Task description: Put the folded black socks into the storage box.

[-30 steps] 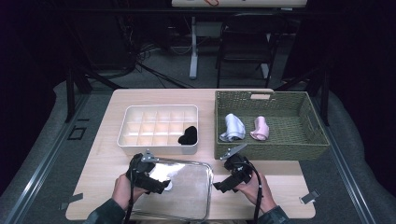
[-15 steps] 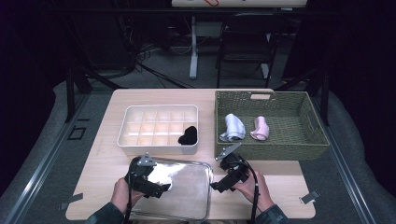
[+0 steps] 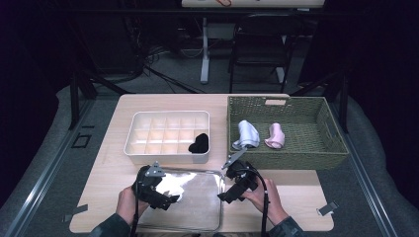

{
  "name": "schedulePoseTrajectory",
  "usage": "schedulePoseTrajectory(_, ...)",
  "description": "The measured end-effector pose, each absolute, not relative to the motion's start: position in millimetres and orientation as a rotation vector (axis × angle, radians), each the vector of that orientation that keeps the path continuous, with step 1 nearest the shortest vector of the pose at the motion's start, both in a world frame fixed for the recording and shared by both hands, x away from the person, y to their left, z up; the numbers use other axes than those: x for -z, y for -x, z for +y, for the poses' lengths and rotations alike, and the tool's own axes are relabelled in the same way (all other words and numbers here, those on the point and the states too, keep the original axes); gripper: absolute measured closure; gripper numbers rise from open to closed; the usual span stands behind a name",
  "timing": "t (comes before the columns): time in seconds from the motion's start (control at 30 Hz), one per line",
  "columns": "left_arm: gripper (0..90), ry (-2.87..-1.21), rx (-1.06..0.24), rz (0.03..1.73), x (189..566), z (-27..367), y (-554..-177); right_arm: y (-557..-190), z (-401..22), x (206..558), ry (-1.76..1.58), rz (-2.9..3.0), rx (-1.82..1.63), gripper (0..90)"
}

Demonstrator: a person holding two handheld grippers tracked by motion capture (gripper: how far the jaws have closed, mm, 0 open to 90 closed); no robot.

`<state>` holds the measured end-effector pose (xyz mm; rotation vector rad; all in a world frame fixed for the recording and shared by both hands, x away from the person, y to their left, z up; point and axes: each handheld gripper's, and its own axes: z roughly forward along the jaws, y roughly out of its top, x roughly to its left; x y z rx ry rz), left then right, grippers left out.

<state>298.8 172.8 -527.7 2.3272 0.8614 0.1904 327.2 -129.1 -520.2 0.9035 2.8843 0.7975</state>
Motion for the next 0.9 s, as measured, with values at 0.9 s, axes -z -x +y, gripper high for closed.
schedulePoseTrajectory(0.9, 0.0, -2.296, -0.167, 0.912, 530.2, 172.6, -304.1, -336.9, -108.9, 480.8, -0.838, 2.896, -0.945, 2.2)
